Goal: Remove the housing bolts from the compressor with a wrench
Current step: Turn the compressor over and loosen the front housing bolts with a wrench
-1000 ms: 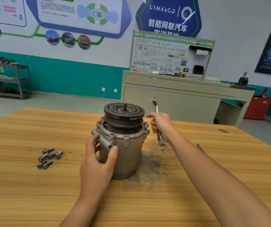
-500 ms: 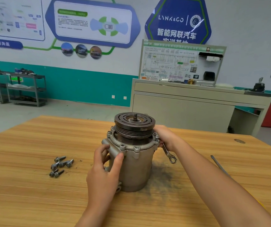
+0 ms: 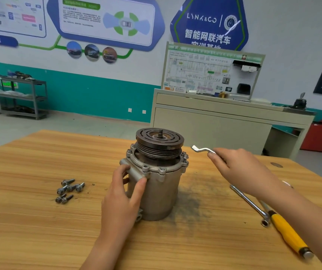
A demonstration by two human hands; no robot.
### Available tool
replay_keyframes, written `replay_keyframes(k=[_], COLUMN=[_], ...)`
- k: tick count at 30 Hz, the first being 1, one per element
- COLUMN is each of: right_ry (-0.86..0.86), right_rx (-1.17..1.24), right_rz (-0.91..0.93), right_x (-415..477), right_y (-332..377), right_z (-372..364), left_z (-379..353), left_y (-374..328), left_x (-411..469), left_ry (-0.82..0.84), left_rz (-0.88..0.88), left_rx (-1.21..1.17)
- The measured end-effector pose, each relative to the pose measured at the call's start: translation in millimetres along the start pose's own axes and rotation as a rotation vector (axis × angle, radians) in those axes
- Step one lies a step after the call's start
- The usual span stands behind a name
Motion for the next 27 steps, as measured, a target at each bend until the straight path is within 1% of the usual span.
replay_keyframes(k=[3, 6, 12, 14, 17, 19, 22, 25, 27], right_ry=[-0.032, -0.054, -0.022, -0.036, -0.106, -0.107, -0.1, -0.027, 0.004], right_rx=[-0.195, -0.254, -0.39, -0.446, -0.646, -0.723, -0.669, -0.562, -0.554], right_rz=[0.017, 0.077, 0.111, 0.134, 0.221, 0.249, 0.283, 0.328, 0.356], right_x=[-2.7, -2.4, 4.1, 3.6, 1.5, 0.9, 2.9, 6.5, 16.8], right_y=[11.6, 22.0, 30.8, 32.6, 40.7, 43.3, 38.2, 25.8, 16.9], right_z=[6.8, 7.8, 5.0, 2.4, -0.5, -0.9, 0.6, -0.4, -1.5], left_z=[-0.6, -0.4, 0.7, 0.3, -1.1, -1.9, -1.6, -1.7, -1.2], left_y=[3.9, 4.0, 3.8, 4.8, 6.0, 6.6, 6.3, 6.4, 6.8], left_x=[-5.5, -8.4, -9.0, -8.4, -8.4, -8.6, -8.5, -8.1, -8.3], left_ry=[0.083, 0.137, 0.15, 0.146, 0.143, 0.134, 0.129, 0.131, 0.131], left_rz=[0.006, 0.013, 0.001, -0.009, -0.017, -0.014, -0.016, -0.017, -0.02], left_rx=[0.005, 0.024, 0.025, 0.024, 0.024, 0.012, 0.002, -0.006, -0.012])
Point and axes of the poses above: each hand's wrist, its own x-axis towards the middle knuckle, its own z-axis out of the back of the hand, y = z × x, the point moved 4 cm from there along x, towards the middle knuckle, and after that the axes turned 13 degrees about -z, right-handed, at the moved point
